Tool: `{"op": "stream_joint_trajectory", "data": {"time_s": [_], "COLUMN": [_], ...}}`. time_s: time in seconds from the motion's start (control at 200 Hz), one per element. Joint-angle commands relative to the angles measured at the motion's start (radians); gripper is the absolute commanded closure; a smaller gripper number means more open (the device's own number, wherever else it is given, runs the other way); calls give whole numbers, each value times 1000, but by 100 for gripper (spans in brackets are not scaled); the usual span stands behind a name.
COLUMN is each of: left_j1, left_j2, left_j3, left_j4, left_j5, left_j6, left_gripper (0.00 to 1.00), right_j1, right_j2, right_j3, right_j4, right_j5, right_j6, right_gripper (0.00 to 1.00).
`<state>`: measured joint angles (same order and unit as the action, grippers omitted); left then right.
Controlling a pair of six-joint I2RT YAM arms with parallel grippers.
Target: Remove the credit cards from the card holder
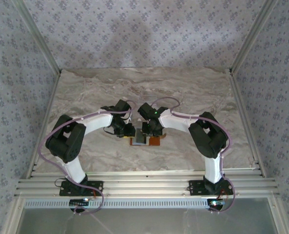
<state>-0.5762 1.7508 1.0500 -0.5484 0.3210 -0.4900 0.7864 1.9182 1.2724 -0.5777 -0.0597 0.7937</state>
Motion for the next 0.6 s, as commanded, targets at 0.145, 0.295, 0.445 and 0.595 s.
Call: {"op": "stream_joint_trajectory", "data": {"time_s": [0.145,0.295,0.445,0.595], "left_j1": [-1,-2,-4,-6], "left_j2": [-64,-55,-24,10], "left_j3": [24,52,57,53], "left_j4": [-52,-54,-36,-15], "left_j5": [-23,9,35,49], "left_j6": [10,5,1,0], "left_gripper": [69,69,70,70], "right_j1": [-8,-25,-38,-46], "right_j2": [-83,-127,-146,-147], "right_j3": [-61,-115,-140,-163], "right_j4": [51,103,141,188], "right_j5": [-18,-52,-85,-133], "right_j6": [19,32,33,40], "right_gripper": [63,63,63,65]}}
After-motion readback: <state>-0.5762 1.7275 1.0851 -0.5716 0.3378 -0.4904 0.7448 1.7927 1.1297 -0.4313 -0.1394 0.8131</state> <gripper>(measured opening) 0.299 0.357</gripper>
